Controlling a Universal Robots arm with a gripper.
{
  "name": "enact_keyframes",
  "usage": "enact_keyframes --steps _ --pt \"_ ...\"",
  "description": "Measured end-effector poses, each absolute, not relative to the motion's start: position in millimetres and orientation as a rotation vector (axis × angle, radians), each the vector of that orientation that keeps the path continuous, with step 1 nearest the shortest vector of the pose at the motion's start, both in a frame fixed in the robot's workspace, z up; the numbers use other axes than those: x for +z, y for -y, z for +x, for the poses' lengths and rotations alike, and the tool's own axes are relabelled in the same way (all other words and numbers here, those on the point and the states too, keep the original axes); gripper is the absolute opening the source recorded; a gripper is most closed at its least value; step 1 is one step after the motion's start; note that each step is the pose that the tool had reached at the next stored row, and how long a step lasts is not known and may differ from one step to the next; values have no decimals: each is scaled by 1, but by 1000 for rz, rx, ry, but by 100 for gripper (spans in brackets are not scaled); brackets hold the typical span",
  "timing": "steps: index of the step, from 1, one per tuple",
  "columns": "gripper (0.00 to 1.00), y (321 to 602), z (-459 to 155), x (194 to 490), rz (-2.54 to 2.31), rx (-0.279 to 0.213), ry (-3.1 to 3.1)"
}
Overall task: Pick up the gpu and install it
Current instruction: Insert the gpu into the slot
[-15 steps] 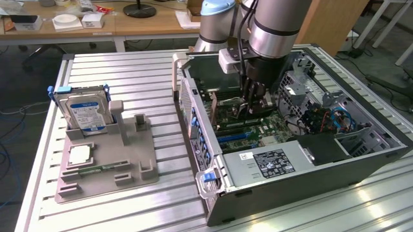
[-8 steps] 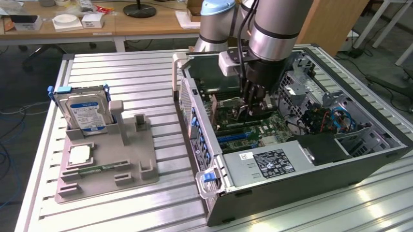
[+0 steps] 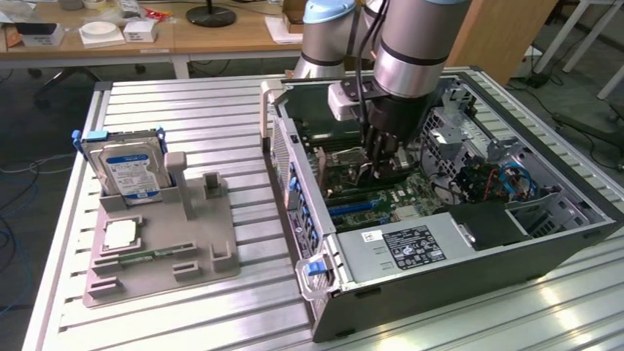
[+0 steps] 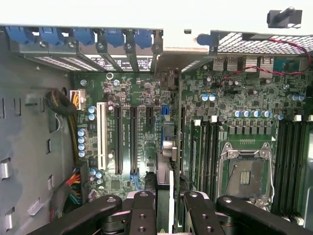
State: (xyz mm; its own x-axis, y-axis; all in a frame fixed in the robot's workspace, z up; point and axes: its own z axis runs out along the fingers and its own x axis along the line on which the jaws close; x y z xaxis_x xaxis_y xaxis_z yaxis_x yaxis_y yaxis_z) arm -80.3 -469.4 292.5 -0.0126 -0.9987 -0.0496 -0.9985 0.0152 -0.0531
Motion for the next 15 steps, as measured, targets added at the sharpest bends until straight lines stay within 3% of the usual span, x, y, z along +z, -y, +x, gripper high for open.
enact_keyframes --steps 15 --pt "27 469 -83 281 -2155 -5 -2186"
